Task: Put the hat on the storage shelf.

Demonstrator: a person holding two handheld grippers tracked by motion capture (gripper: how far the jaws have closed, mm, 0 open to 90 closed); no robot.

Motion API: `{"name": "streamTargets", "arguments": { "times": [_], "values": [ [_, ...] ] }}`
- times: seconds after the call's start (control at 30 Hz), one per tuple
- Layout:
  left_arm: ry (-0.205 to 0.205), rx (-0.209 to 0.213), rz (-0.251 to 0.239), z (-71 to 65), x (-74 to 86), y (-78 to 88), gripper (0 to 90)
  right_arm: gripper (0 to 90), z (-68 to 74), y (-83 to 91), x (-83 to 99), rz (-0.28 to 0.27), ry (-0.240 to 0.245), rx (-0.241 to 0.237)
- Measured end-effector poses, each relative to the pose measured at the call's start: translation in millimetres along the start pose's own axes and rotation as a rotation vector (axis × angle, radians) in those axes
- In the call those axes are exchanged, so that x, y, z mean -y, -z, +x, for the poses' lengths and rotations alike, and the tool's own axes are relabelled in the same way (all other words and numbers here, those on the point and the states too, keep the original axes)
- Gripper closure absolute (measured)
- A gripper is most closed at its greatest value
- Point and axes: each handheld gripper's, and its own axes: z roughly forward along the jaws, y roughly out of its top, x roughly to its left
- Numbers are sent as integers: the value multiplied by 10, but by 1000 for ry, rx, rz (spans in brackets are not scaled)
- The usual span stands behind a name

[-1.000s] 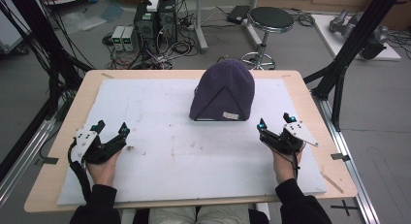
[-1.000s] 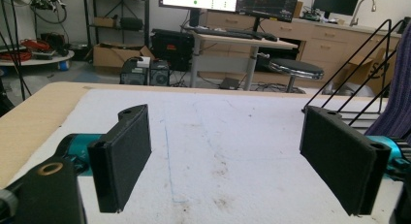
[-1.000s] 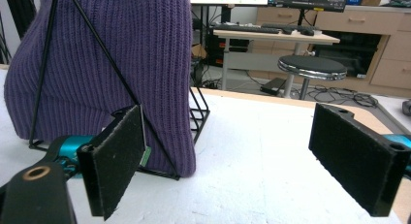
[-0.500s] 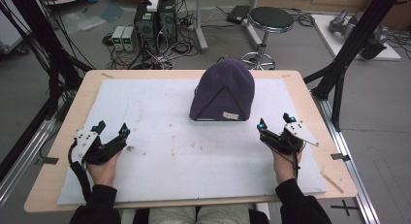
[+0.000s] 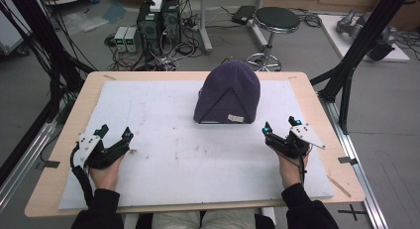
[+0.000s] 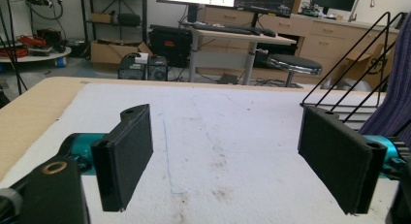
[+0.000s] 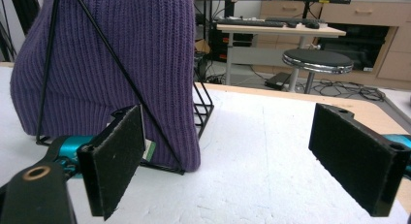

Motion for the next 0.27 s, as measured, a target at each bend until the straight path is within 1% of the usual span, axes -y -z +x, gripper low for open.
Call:
{"name": "streamTargets", "arguments": {
  "times": [0.1,0.27],
  "values": [
    [0,3,1,-2,2,-1,203,123,-8,0,-1,-3,6,2],
    [-12,1,4,11,6,-1,204,123,-11,-1,1,-1,-3,0]
  ]
}}
